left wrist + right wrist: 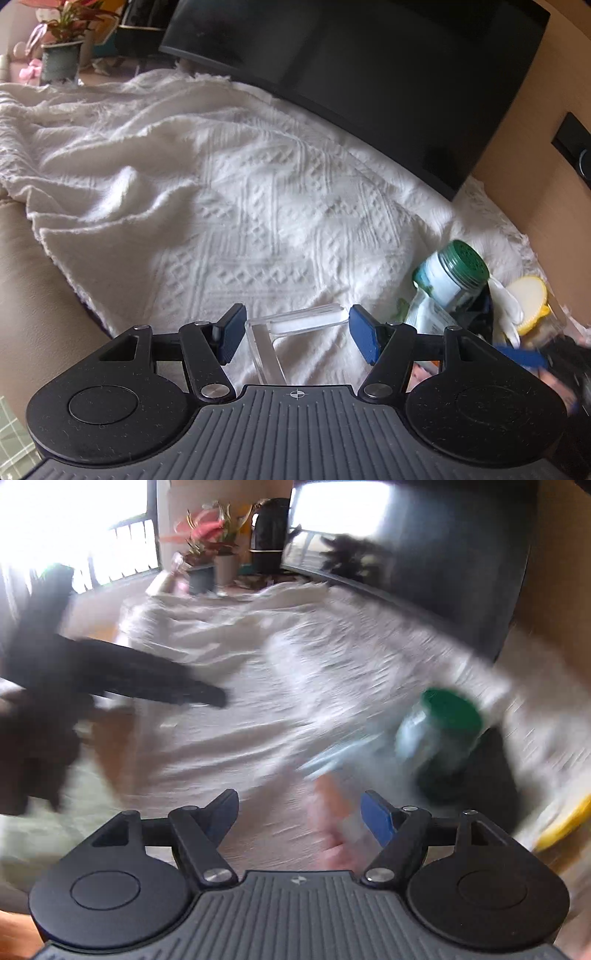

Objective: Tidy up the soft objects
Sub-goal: 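Grasp the white wet-wipes packet with the right gripper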

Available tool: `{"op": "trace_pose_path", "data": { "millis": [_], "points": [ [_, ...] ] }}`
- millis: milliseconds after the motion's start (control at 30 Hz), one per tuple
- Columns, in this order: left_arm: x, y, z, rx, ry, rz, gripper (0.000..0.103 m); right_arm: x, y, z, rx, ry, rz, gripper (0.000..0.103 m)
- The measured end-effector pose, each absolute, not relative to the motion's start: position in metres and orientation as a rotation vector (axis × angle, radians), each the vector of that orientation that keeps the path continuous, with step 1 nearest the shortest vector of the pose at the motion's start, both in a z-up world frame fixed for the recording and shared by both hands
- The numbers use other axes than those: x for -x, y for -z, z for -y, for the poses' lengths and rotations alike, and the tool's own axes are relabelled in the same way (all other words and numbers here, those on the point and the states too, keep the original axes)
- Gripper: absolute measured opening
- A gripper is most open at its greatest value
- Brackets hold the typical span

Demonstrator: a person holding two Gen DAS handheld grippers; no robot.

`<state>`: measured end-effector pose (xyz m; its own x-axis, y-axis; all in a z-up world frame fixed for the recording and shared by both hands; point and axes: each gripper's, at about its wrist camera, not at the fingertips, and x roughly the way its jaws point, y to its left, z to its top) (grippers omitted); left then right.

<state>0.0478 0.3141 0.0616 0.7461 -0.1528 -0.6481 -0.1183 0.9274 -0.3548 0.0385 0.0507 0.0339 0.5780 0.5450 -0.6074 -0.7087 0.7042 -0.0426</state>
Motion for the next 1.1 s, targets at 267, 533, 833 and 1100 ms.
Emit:
{"op": "trace_pose_path", "data": {
  "millis": [267,533,833,1100],
  "points": [
    [-0.040,-0.055,-0.311,0.389,0.066,-0.777,0.067,-0.115,-0.007,-0.028,0.110,-0.609,-0.758,0.082],
    [-0.042,-0.049,-0.310,0.398,0.078,-0.796,0.067,-0.135,0.002,0.004,-0.088,-0.650,-0.873,0.085],
    [-0.049,-0.048,-0.295,0.364,0.095,-0.806,0.067,-0.068,-0.015,-0.024,0.114,-0.684,-0.765,0.085],
    [-0.051,-0.051,-0.277,0.292,0.117,-0.831,0.067,-0.081,0.008,-0.050,0.178,-0.630,-0.804,0.085]
  ]
}}
